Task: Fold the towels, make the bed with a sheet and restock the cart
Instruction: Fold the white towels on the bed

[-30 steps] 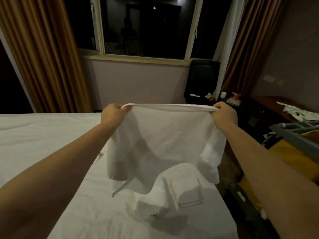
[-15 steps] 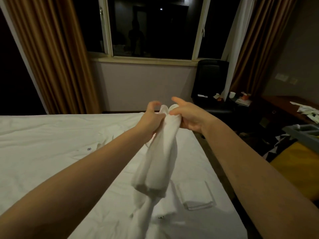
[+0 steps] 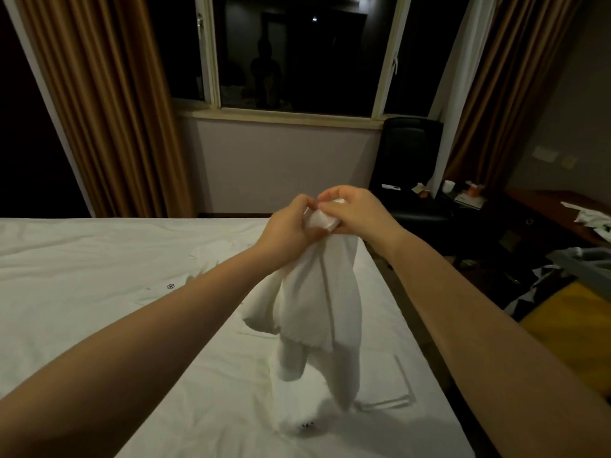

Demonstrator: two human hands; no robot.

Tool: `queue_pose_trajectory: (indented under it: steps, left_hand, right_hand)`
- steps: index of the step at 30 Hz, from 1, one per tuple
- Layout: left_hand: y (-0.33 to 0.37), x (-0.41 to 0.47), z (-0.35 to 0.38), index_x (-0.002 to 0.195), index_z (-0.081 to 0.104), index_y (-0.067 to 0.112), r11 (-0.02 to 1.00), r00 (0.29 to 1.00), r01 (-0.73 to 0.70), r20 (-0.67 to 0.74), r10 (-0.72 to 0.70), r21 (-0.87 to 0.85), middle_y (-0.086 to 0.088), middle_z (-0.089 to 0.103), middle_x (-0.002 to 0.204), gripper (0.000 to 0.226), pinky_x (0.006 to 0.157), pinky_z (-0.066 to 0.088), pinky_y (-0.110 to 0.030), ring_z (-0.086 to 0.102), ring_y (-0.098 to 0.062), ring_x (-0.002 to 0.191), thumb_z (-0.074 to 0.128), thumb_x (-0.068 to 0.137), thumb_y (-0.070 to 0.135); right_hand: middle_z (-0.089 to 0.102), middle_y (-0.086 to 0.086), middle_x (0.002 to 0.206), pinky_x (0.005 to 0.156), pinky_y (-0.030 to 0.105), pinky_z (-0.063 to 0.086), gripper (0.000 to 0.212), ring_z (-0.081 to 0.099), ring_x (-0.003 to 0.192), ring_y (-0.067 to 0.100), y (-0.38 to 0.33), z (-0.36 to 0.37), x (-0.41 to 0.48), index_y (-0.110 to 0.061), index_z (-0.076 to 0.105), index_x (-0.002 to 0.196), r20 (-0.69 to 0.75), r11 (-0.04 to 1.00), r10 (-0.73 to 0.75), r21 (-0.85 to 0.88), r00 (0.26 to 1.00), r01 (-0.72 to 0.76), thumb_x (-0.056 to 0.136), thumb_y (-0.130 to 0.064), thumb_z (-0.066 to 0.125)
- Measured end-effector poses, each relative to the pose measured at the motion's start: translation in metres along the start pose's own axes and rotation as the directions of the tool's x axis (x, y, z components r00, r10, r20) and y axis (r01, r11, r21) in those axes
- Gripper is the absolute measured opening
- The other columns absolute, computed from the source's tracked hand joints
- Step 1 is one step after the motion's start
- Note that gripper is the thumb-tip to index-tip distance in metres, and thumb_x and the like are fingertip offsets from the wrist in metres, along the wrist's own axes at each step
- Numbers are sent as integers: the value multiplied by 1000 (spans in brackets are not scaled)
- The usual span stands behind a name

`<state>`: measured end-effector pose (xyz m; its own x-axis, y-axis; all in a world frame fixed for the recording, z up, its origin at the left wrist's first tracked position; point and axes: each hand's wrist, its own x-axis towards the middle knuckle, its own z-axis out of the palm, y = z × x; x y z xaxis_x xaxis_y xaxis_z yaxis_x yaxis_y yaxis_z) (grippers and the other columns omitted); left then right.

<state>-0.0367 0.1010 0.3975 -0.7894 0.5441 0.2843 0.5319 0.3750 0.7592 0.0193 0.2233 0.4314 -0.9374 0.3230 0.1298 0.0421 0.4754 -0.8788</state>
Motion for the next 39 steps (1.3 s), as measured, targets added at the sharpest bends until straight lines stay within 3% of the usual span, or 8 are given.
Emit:
queue_pose_trajectory:
  steps: [3, 9, 13, 20, 24, 31, 36, 39]
  left_hand:
    - [-8, 3, -2, 98, 51, 19, 995, 999, 21, -36, -24, -94, -6, 59, 95, 19, 84, 49, -41, 57, -25, 89, 65, 87, 22]
    - [-10, 5, -11, 84, 58, 20, 974, 977, 13, 209, 36, -226, -1, 61, 81, 14, 75, 48, -31, 55, -15, 75, 69, 83, 10]
    - [-5, 7, -23, 99, 63, 10, 961, 957, -7, 277, 86, -276, 0, 65, 85, 15, 73, 54, -23, 61, -9, 75, 67, 85, 11]
    - [-16, 4, -41, 89, 53, 31, 989, 960, -129, 241, 143, -73, 9, 51, 79, 18, 62, 36, -12, 45, -4, 68, 70, 83, 27]
    - [-39, -5, -31, 108, 64, 19, 991, 911, -81, 411, 29, 109, -5, 63, 104, 38, 71, 38, -10, 55, -19, 93, 76, 76, 35]
    - [-39, -4, -9, 110, 56, 42, 983, 876, 59, 481, 32, -173, 17, 61, 102, 40, 66, 47, -7, 59, 3, 88, 75, 79, 24]
    - [-38, 3, 3, 120, 57, 24, 986, 813, 99, 582, -4, -131, 3, 64, 114, 58, 88, 54, -34, 61, -17, 105, 81, 69, 36]
    - [-44, 6, 1, 123, 58, 27, 968, 696, 194, 718, -23, -157, 6, 64, 117, 50, 89, 53, -31, 62, -12, 107, 71, 76, 37]
  right_hand:
    - [55, -9, 112, 83, 18, 46, 42, 54, 104, 7, 8, -16, -4, -30, 52, 123, 185, 932, -98, -327, 978, 155, 85, -32, 69]
    - [27, -5, 146, 109, 41, 25, 53, 20, 136, 19, 18, -14, -3, -32, 52, 122, 211, 587, -277, -735, 937, 339, 76, -44, 74]
    - [54, -7, 108, 85, 34, 48, 48, 53, 101, 17, 17, -4, -1, -27, 44, 111, 259, 827, -178, -484, 949, 287, 77, -38, 76]
    - [58, -7, 79, 63, 21, 39, 4, 52, 75, 10, 19, -17, 11, -17, 58, 86, 112, 890, -228, -380, 967, 254, 88, -18, 61]
    - [58, -7, 78, 65, 22, 40, 10, 51, 73, 6, 15, -31, 13, -17, 58, 79, 65, 903, -225, -361, 972, 233, 88, -12, 57]
    - [59, -3, 84, 68, 28, 43, 6, 54, 78, 12, 13, -37, 10, -19, 59, 83, 51, 888, -205, -411, 977, 208, 88, -17, 58]
    - [60, 2, 95, 74, 33, 46, 7, 55, 86, 18, 22, -53, 7, -16, 59, 95, -73, 864, -197, -484, 978, 138, 91, -20, 55]
    - [59, 3, 97, 72, 33, 45, 10, 54, 87, 19, 29, -62, 2, -18, 57, 100, -71, 831, -170, -546, 983, 104, 92, -23, 55]
